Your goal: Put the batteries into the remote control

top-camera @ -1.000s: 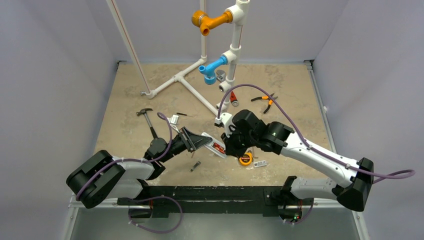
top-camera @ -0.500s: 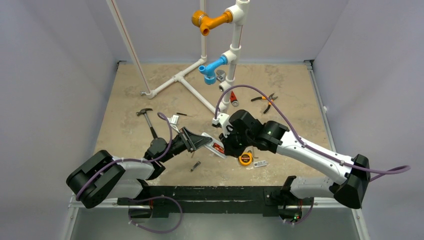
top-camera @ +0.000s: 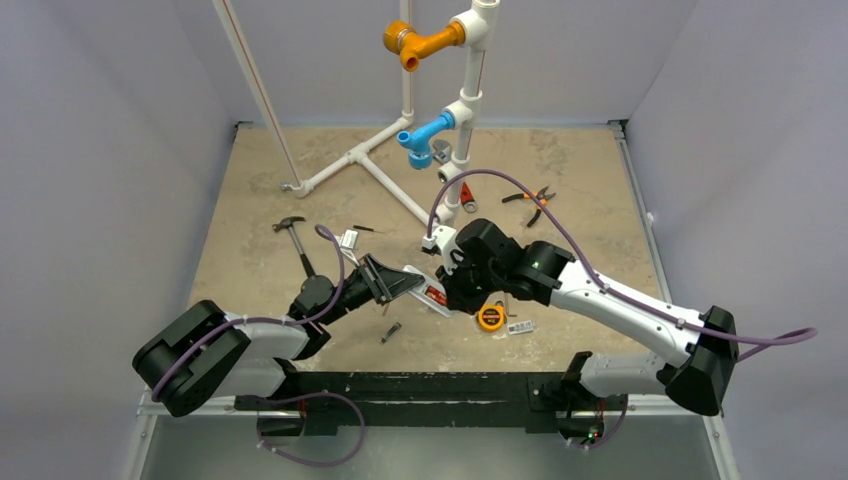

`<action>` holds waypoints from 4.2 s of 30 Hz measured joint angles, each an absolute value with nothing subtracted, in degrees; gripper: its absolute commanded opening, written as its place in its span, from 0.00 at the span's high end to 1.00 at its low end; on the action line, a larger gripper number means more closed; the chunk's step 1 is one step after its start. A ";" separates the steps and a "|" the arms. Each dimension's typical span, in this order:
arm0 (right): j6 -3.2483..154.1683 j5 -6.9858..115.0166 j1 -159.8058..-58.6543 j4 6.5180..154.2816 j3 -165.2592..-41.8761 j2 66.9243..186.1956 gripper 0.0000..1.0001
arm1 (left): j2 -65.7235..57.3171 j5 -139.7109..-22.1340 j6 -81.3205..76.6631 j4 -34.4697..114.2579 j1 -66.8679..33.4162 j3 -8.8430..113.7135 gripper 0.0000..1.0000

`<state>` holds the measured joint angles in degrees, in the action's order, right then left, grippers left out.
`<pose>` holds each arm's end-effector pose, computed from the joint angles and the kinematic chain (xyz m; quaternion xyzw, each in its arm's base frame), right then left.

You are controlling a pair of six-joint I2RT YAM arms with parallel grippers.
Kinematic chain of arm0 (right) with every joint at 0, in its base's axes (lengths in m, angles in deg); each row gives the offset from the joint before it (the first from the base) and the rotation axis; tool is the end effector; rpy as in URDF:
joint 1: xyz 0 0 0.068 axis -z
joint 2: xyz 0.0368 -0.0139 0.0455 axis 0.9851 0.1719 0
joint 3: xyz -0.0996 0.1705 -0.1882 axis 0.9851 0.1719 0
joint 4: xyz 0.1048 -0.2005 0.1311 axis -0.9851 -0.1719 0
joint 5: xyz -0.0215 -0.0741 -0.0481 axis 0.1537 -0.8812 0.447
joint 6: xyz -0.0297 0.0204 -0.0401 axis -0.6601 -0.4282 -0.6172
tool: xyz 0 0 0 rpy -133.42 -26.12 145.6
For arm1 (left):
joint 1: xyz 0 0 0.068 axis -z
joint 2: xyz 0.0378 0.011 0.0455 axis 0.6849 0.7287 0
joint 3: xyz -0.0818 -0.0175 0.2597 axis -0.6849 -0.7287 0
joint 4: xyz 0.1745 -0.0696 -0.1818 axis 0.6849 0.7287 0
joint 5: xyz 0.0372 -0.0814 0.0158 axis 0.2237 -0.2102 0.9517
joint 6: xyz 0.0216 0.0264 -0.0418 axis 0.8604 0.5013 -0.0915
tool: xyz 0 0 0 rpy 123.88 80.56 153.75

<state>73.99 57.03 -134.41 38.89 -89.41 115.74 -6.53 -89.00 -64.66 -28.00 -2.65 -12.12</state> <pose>0.1411 0.2076 0.2993 -0.4171 0.8410 0.2416 0.2457 0.1510 -0.1424 0.1767 -0.0927 0.6734 -0.6636 0.3123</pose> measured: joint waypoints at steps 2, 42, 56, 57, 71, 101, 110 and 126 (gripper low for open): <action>73.99 57.05 -134.41 39.13 -89.43 116.07 1.00 | -6.51 -89.02 -64.66 -28.00 -2.65 -12.12 1.00; 73.62 57.55 -134.41 32.20 -98.41 131.83 1.00 | -5.13 -89.55 -60.77 -24.83 -3.76 -12.12 1.00; 75.58 55.46 -134.43 27.70 -104.01 138.14 1.00 | -5.13 -88.06 -60.09 -23.43 -3.92 -12.12 1.00; 75.72 55.22 -134.43 27.68 -104.23 138.45 1.00 | -5.13 -87.78 -60.07 -23.39 -3.92 -12.12 1.00; 76.98 53.64 -134.43 24.75 -108.40 142.51 1.00 | -5.13 -86.84 -59.65 -22.99 -4.22 -12.12 1.00; 76.31 53.90 -134.58 31.78 -107.18 138.36 1.00 | -11.12 -88.34 -56.27 -12.50 -4.13 -9.58 1.00; 79.54 47.19 -134.71 39.43 -97.01 126.91 0.89 | -12.13 -89.65 -56.16 -9.90 -3.98 -7.00 1.00; 92.68 40.94 -104.24 47.19 -76.29 112.74 0.37 | -10.40 -95.10 -57.60 -9.77 -3.06 -5.01 1.00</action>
